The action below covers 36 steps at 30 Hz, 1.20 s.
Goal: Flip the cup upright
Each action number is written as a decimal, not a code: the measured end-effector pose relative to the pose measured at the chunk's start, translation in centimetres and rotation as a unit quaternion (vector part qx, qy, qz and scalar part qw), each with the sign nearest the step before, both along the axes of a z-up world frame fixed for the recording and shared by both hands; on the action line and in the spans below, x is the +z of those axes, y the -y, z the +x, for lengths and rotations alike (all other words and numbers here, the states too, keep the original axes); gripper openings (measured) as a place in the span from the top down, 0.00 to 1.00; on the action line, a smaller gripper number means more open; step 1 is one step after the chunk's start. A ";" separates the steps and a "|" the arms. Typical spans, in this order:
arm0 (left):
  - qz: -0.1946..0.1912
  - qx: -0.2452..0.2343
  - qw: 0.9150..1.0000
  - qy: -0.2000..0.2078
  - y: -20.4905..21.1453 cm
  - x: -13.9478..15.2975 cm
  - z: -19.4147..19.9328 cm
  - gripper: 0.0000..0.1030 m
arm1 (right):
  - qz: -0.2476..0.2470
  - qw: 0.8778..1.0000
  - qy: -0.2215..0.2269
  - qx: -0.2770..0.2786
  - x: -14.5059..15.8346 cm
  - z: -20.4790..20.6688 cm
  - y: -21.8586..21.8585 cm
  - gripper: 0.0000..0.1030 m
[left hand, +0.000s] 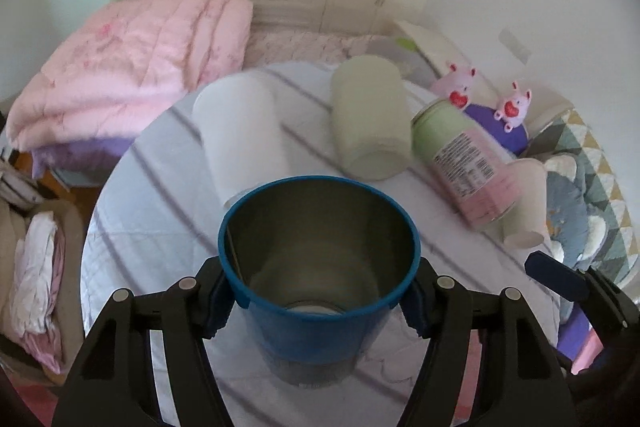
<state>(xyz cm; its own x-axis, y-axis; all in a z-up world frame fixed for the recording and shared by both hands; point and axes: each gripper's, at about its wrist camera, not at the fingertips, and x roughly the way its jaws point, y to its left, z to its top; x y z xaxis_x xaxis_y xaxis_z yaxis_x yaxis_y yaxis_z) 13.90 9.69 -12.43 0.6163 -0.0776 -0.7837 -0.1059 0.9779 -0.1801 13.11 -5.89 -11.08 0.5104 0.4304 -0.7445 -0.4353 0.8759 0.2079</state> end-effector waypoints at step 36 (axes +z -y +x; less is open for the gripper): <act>0.085 -0.020 0.996 0.014 2.2 0.6 -1.7 0.23 | -0.030 0.999 0.021 -0.002 0.6 0.1 1.1 0.22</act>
<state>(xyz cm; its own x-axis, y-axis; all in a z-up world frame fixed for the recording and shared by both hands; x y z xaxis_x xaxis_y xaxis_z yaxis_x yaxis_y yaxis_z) 12.16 7.50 -11.84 0.6365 0.0303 -0.7707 -0.0630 0.9979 -0.0128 13.21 -7.00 -10.49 0.5426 0.3836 -0.7473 -0.4394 0.8878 0.1368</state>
